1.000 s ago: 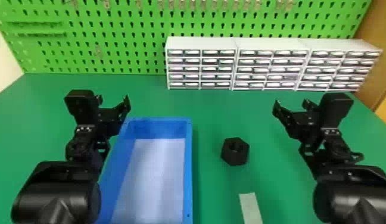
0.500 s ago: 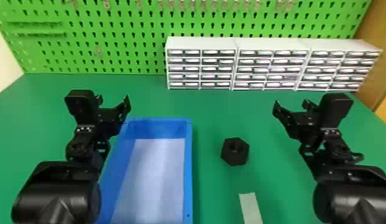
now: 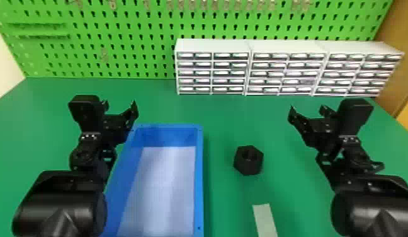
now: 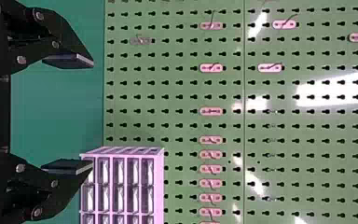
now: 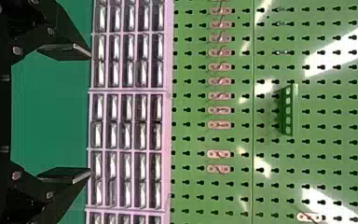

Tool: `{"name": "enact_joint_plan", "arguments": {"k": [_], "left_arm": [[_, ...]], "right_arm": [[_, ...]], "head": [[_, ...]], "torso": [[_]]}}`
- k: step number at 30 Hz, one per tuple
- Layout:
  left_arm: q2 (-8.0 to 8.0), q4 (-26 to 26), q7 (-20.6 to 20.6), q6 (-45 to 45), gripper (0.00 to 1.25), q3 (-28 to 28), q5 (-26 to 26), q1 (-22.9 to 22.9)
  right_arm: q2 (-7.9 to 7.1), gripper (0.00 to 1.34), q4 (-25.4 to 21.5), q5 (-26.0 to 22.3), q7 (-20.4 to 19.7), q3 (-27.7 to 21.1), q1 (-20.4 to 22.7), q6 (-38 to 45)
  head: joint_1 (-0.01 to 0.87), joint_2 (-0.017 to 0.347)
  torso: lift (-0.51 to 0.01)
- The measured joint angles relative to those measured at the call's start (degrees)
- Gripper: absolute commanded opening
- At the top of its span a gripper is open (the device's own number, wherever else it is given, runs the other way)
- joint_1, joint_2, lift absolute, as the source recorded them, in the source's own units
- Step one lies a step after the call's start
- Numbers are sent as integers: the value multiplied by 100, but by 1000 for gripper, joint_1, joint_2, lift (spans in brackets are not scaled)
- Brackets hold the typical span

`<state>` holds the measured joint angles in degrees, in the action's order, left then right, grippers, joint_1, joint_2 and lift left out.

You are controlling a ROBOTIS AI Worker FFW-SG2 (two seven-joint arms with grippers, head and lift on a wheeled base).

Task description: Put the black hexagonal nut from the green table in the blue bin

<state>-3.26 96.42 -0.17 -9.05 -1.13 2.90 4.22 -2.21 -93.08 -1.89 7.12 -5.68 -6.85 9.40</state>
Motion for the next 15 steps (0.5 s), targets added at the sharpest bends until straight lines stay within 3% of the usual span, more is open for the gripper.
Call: {"name": "enact_joint_plan", "arguments": {"k": [15], "left_arm": [[0, 0, 0, 0, 762, -1, 0, 0]], "right_arm": [[-2, 947, 0, -4, 0, 5, -8, 0]], "head": [[686, 51]], "torso": [[-96]]}}
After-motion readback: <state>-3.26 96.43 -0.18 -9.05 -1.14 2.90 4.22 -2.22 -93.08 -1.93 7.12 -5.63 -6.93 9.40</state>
